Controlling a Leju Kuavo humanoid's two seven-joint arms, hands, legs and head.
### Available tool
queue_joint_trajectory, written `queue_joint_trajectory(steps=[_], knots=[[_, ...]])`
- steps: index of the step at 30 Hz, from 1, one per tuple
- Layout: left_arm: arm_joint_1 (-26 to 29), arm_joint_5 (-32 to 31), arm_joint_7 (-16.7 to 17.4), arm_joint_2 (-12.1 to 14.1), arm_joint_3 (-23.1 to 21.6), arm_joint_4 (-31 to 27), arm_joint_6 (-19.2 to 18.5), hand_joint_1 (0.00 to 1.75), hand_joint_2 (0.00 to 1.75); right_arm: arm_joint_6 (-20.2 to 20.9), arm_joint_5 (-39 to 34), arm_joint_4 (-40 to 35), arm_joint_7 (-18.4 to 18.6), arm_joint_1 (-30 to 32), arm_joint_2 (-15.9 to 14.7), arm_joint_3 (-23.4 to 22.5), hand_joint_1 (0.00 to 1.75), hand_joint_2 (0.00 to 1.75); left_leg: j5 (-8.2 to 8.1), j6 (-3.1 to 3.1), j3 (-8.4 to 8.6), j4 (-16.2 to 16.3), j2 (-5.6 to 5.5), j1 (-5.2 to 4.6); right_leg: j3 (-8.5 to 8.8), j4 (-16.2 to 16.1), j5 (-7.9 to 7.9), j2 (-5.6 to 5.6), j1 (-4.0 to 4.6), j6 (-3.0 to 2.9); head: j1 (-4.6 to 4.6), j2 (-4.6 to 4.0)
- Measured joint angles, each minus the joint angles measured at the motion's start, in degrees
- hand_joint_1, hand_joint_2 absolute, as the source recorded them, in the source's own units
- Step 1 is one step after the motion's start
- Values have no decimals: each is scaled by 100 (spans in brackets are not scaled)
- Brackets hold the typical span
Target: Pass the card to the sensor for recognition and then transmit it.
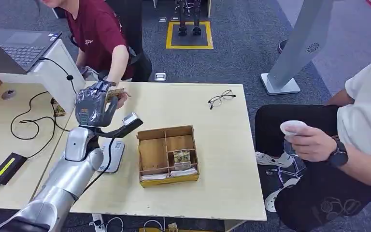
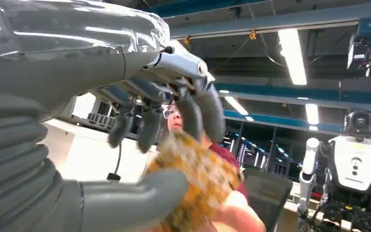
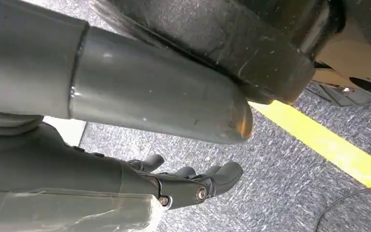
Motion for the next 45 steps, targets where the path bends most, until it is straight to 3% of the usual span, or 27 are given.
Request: queue_joint_trajectory(steps=[7, 9, 12, 13, 15, 19, 24, 29, 31, 33, 37, 39, 41, 42, 45], knots=[[168, -258, -127, 111, 365, -90, 0, 0, 175, -24, -35, -2, -15, 16, -13, -2, 0, 0, 0, 0, 0, -2, 4, 0, 6, 4, 0, 5, 0, 0, 2, 0], [455, -306, -484, 264, 753, -363, 4, 0, 175, -72, -133, -2, -61, 48, -17, -7, 0, 0, -1, 0, 4, -3, 16, 0, 2, 6, 0, 18, 0, -1, -2, 0], [993, -56, -1453, 418, 1862, -803, 9, 0, 175, -131, -238, 0, -151, 122, -28, -42, 0, 0, -2, -2, -4, -7, 20, 1, -11, 11, -5, 21, 1, -4, 2, 0], [1159, 237, -1981, 502, 2467, -926, 15, 0, 175, -140, -275, 0, -192, 150, -35, -78, 0, 0, -5, -6, -5, -8, 24, 2, -21, 11, -7, 23, 2, -6, 0, 0], [1456, 523, -2361, 690, 3193, -1060, 17, 0, 175, -160, -337, 11, -271, 186, -42, -118, 0, 0, -6, -7, -6, -12, 22, 2, -21, 14, -12, 21, 2, -4, 0, 0], [2268, 1236, -2682, 1165, 4650, -1384, 20, 0, 175, -203, -444, 120, -474, 219, -42, -225, 0, 0, -15, -21, 0, -17, 47, 3, -31, 14, -21, 40, 2, -17, -4, 0], [3089, 1322, -2631, 1537, 5874, -1679, 35, 0, 175, -238, -621, 354, -783, 184, -33, -345, 0, 0, -17, -19, -18, -18, 19, 2, -16, 12, -31, 12, 1, -4, 7, 0], [3625, 1190, -3338, 1834, 7730, -1403, -88, 0, 175, -269, -800, 752, -1121, 119, 39, -516, 0, 0, -31, -27, -5, -19, 14, 3, -12, 11, -45, 8, 1, 2, -2, 0], [3694, 687, -3066, 1882, 8434, -991, -192, 0, 175, -267, -859, 835, -1126, 106, 57, -568, 0, 0, -32, -28, 1, -19, 11, 3, -8, 11, -53, 3, 1, 0, -4, 0], [3702, 494, -3097, 1878, 8984, -497, -94, 0, 175, -260, -909, 890, -1123, 81, 66, -612, 0, 0, -32, -27, -1, -19, 4, 4, -6, 11, -53, -3, 2, 0, -7, 0], [3686, 341, -3162, 1882, 9592, 43, -20, 0, 175, -258, -916, 960, -1123, 37, 79, -669, 0, 0, -32, -27, 2, -19, -2, 3, -9, 9, -53, -11, 1, 0, 0, 0], [3661, 193, -2730, 1855, 9787, 205, -259, 0, 175, -238, -948, 970, -1143, 20, 92, -688, 0, 0, -32, -27, 2, -19, -4, 3, 3, 9, -52, -11, 1, 0, 2, 0], [3576, 136, -2047, 1623, 10022, 432, -490, 0, 175, -214, -1018, 981, -1150, 5, 94, -712, 0, 0, -33, -26, 8, -19, -3, -8, 11, 8, -48, -11, -9, 1, -2, 0], [3539, 72, -1787, 1449, 10142, 611, -479, 0, 175, -208, -1051, 992, -1147, -1, 96, -730, 0, 175, -35, -22, 13, -19, -3, -13, 12, 9, -48, -10, -15, 2, -9, 0], [3521, -433, -1037, 937, 10301, 1448, -422, 0, 175, -221, -1156, 1001, -1128, -8, 105, -800, 0, 175, -36, -18, 19, -17, -11, -17, 14, -4, -47, -19, -19, 8, -7, 0]])
